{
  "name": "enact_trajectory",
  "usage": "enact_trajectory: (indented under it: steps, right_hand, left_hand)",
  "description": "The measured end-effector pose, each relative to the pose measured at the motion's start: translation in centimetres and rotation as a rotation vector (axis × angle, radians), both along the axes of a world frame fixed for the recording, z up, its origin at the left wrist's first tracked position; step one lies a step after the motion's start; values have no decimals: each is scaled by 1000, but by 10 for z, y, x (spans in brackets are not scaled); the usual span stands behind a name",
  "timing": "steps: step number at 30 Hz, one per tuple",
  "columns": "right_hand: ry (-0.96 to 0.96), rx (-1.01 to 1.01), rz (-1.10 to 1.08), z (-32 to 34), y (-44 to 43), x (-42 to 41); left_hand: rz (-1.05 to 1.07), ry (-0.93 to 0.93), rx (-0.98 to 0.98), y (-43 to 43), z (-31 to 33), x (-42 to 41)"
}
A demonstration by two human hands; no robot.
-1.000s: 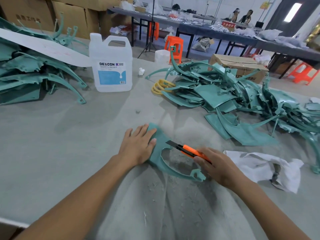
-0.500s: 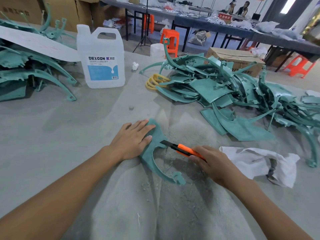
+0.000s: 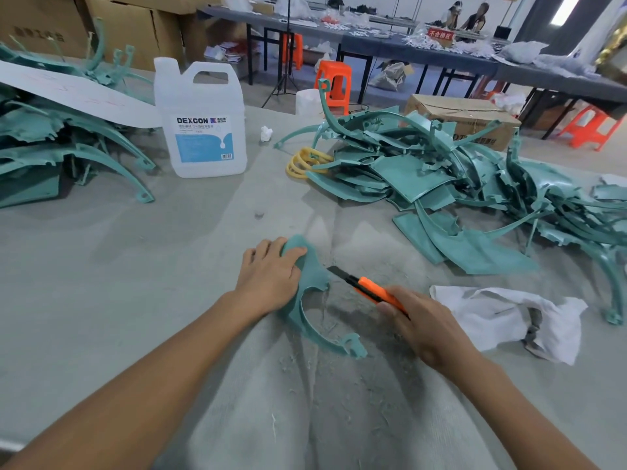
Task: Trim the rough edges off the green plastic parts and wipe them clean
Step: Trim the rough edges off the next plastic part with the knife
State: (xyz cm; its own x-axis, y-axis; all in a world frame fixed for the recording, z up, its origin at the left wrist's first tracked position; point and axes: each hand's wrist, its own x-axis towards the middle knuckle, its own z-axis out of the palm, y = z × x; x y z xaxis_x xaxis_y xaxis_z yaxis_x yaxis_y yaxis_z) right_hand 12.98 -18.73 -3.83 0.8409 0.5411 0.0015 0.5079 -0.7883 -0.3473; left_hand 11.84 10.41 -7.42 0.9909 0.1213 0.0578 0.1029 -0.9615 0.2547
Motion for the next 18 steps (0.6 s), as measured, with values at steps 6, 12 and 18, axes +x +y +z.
enact_trajectory:
  steps: [6,12,18]
  right_hand:
    - [-5,3,12,-4,-5,0]
    - [-3,-5,46,-4,-6,2]
    - [8,-23,64,-3,-7,4]
  left_hand:
    - [11,-74,-33,2,-11,-3]
    - [9,-102,-28,2,-14,-3]
    - [11,-119,-19,2,-16,-3]
